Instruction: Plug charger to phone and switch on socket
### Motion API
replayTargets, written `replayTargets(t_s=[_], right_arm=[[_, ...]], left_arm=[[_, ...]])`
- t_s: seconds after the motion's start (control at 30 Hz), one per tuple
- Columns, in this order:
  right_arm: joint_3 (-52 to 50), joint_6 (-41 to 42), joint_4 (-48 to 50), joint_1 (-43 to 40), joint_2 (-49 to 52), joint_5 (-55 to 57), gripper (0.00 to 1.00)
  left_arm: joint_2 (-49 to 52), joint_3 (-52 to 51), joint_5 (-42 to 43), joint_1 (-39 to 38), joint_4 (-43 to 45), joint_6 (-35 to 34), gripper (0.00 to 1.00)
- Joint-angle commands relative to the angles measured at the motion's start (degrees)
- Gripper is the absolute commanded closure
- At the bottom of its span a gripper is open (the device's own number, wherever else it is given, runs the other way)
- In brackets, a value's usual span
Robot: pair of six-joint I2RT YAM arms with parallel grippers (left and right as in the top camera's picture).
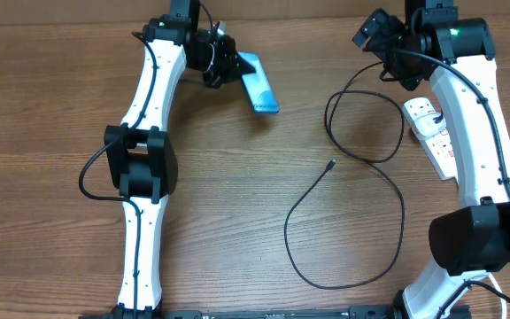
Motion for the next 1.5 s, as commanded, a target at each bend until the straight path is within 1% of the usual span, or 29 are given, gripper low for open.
replayTargets(t_s=[0.0,0.13,0.3,0.43,0.63,0.7,0.8,0.9,1.07,1.1,1.2,1.47], right_arm=[[1.0,-1.9,-0.2,0.1,-2.7,1.3,0.00],[1.0,-1.9,-2.1,0.1,-2.5,1.5,0.00],[0.2,-1.9,-7.1,0.6,-1.9,0.9,0.00],[-3.2,-1.9,-8.1,1.3,-1.9,0.9,0.00],[-10.4,-1.9,-6.9,2.8,-1.9,-0.8,0.00],[-12.8,-1.9,-7.0,3.5,-1.9,-2.1,0.00],[-16.8,-1.9,-6.4,4.8,-1.9,-2.9,0.07],[-21.6,-1.9,-4.5,6.3,-1.9,-2.9,0.09],[-29.2,1.9,0.3,8.8,-1.9,-2.9,0.13],[-30.0,2.0,1.0,9.0,-1.9,-2.9,0.16],[-31.0,1.9,1.3,9.2,-1.9,-2.9,0.20],[-32.5,1.6,1.4,9.2,-1.9,-2.5,0.20]], left_arm=[[-9.8,1.5,-15.5,-1.1,-2.3,9.0,0.96],[-15.6,1.5,-23.1,-1.6,-5.4,9.5,0.96],[-20.6,1.5,-28.4,-1.6,-8.6,9.5,0.96],[-21.8,1.5,-31.9,-2.5,-11.3,9.5,0.96],[-21.7,1.5,-40.9,-4.8,-14.8,9.6,0.96],[-21.7,1.5,-41.3,-5.6,-15.2,10.2,0.96],[-21.7,1.5,-42.4,-6.6,-15.3,10.6,0.96],[-21.7,1.5,-43.5,-7.3,-14.7,10.6,0.96],[-21.1,1.4,-43.7,-7.5,-13.5,10.6,0.96],[-21.0,1.4,-43.7,-7.5,-13.4,10.6,0.96],[-20.7,1.4,-43.7,-7.4,-13.4,10.6,0.96],[-20.6,1.4,-44.7,-7.5,-12.3,10.5,0.96]])
